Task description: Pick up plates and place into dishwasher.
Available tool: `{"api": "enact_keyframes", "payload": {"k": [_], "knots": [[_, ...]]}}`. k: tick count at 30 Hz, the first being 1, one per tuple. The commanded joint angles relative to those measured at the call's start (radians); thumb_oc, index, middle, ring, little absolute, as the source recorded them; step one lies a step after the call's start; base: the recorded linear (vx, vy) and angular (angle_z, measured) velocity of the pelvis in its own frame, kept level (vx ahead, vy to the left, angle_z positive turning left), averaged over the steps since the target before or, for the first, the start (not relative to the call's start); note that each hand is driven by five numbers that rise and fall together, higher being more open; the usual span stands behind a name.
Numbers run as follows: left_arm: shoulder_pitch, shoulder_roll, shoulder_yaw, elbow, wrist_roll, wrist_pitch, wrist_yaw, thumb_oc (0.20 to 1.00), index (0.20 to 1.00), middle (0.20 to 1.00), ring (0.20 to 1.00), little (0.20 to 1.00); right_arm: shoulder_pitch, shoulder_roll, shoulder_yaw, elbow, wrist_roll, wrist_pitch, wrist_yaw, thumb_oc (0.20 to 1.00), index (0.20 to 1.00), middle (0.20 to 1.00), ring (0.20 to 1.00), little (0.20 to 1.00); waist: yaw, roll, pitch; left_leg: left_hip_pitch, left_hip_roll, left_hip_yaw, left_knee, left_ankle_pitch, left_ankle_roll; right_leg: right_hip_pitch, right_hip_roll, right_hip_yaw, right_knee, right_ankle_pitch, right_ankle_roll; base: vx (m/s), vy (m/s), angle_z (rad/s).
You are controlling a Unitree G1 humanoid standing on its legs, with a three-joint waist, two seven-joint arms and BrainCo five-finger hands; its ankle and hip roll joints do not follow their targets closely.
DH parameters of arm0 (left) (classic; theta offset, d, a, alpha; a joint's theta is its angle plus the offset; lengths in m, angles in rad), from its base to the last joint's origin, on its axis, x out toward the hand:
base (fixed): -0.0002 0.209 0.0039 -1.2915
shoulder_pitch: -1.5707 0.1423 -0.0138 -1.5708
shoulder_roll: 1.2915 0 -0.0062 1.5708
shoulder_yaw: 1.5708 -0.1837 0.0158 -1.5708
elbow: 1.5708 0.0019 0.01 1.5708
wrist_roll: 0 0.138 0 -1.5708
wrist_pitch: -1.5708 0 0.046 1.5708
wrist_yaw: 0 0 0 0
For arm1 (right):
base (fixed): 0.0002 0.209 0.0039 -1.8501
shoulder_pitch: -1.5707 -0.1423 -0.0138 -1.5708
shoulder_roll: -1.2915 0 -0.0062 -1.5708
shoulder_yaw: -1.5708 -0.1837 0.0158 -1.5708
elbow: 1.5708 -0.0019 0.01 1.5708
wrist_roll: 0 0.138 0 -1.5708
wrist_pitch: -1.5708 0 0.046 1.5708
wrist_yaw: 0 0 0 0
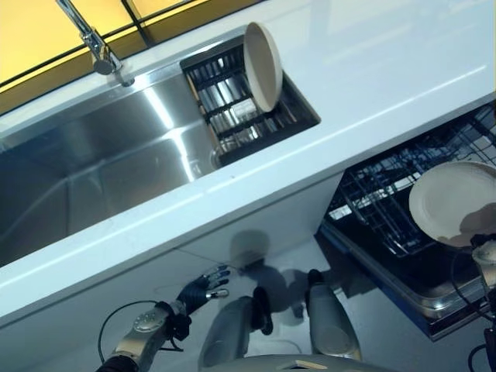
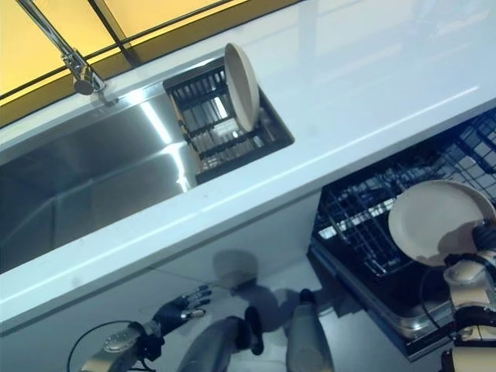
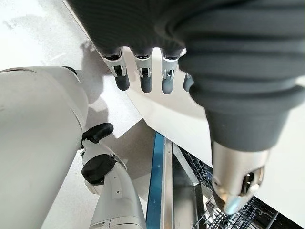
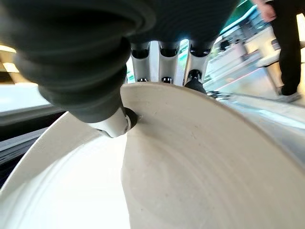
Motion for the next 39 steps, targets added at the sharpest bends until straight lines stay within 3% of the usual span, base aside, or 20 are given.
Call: {"api": "enact_keyframes", "payload": {"k": [1, 11, 32, 33, 34, 36, 39], "knots": [[0.028, -0.009, -0.019, -0.063, -0.041, -0.020, -0.015, 1.000, 1.000, 1.000, 1.000, 1.000, -0.065, -0.027, 0.055, 0.035, -0.048, -0.052, -0.030, 0.200, 0.200, 0.200, 0.200, 0.200, 0.012, 0.013, -0.027, -0.017, 0.053, -0.060, 0.020, 0.004, -0.052, 0.037, -0.004, -0.049, -0.037, 0.012, -0.026, 0.01, 0.018, 0.04], [0.029, -0.018, -0.048, -0.055, -0.062, -0.036, -0.018, 1.000, 1.000, 1.000, 1.000, 1.000, -0.163, -0.007, 0.129, 0.072, -0.136, -0.031, -0.080, 0.200, 0.200, 0.200, 0.200, 0.200, 0.015, 0.032, -0.018, -0.007, 0.053, -0.059, 0.030, 0.001, -0.056, 0.041, -0.015, -0.050, -0.026, 0.010, -0.026, 0.02, 0.029, 0.03], [0.003, -0.059, -0.074, -0.025, -0.080, -0.055, -0.008, 1.000, 1.000, 1.000, 1.000, 1.000, -0.119, 0.100, 0.177, 0.135, -0.122, -0.009, -0.071, 0.200, 0.200, 0.200, 0.200, 0.200, 0.006, 0.043, -0.005, 0.024, 0.046, -0.046, 0.006, 0.006, -0.050, 0.040, -0.033, -0.044, -0.017, 0.011, -0.018, 0.01, 0.021, 0.01], [0.002, -0.059, -0.073, -0.024, -0.080, -0.056, -0.008, 1.000, 1.000, 1.000, 1.000, 1.000, -0.118, 0.100, 0.177, 0.135, -0.123, -0.010, -0.074, 0.304, 0.304, 0.304, 0.304, 0.304, 0.005, 0.042, -0.005, 0.026, 0.046, -0.045, 0.004, 0.007, -0.050, 0.041, -0.033, -0.043, -0.017, 0.011, -0.018, 0.00, 0.000, 0.00], [0.002, -0.059, -0.072, -0.021, -0.082, -0.059, -0.007, 1.000, 1.000, 1.000, 1.000, 1.000, -0.116, 0.100, 0.176, 0.133, -0.123, -0.012, -0.078, 0.476, 0.476, 0.476, 0.476, 0.476, 0.005, 0.041, -0.005, 0.027, 0.046, -0.044, 0.002, 0.008, -0.051, 0.042, -0.033, -0.042, -0.019, 0.011, -0.017, 0.00, 0.000, 0.00], [0.002, -0.062, -0.067, -0.013, -0.085, -0.065, -0.012, 1.000, 1.000, 1.000, 1.000, 1.000, -0.112, 0.101, 0.173, 0.135, -0.121, -0.021, -0.095, 1.000, 1.000, 1.000, 1.000, 1.000, 0.005, 0.039, -0.005, 0.033, 0.046, -0.043, -0.005, 0.010, -0.051, 0.048, -0.031, -0.043, -0.025, 0.012, -0.018, 0.00, 0.000, 0.00], [0.007, -0.061, -0.061, -0.012, -0.086, -0.067, -0.019, 1.000, 1.000, 1.000, 1.000, 1.000, -0.091, 0.096, 0.158, 0.130, -0.113, -0.037, -0.109, 1.000, 1.000, 1.000, 1.000, 1.000, 0.006, 0.033, -0.014, 0.046, 0.049, -0.042, -0.014, 0.009, -0.052, 0.062, -0.028, -0.043, -0.037, 0.012, -0.017, 0.00, 0.000, 0.00]]}}
